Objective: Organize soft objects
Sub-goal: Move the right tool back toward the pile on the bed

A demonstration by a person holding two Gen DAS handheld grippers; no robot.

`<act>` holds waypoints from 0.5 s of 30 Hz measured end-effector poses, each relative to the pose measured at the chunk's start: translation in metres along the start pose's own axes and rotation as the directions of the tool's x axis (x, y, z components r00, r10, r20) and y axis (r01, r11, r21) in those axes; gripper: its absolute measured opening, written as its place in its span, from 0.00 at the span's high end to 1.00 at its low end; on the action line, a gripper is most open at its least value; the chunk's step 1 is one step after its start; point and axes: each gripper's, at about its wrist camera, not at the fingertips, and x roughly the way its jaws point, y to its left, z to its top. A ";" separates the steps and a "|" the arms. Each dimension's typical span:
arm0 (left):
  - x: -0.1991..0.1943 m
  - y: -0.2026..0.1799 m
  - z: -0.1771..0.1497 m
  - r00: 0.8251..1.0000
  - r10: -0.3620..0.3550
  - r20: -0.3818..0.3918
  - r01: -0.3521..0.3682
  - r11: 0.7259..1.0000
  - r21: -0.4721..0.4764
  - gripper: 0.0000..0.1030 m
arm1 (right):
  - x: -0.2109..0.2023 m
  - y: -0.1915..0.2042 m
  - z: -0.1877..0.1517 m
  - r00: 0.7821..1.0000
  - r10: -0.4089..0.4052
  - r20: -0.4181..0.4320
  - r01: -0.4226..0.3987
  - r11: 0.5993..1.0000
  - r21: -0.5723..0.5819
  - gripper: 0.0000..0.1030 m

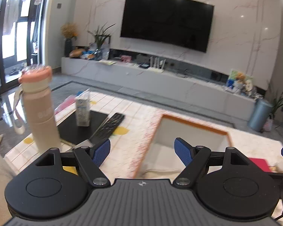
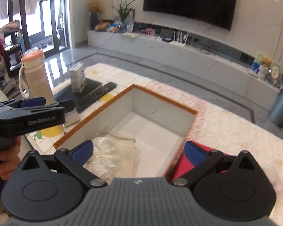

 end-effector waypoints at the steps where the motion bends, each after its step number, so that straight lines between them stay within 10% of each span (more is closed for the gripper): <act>1: -0.003 -0.005 0.002 1.000 -0.012 0.002 0.012 1.000 0.006 0.12 | -0.008 -0.006 -0.001 1.000 -0.013 0.012 0.013 1.000 0.000 0.03; 15: -0.034 -0.118 0.000 0.971 -0.237 -0.001 0.234 0.956 0.178 0.12 | -0.135 -0.110 -0.051 0.964 -0.252 0.091 0.240 0.963 0.123 0.03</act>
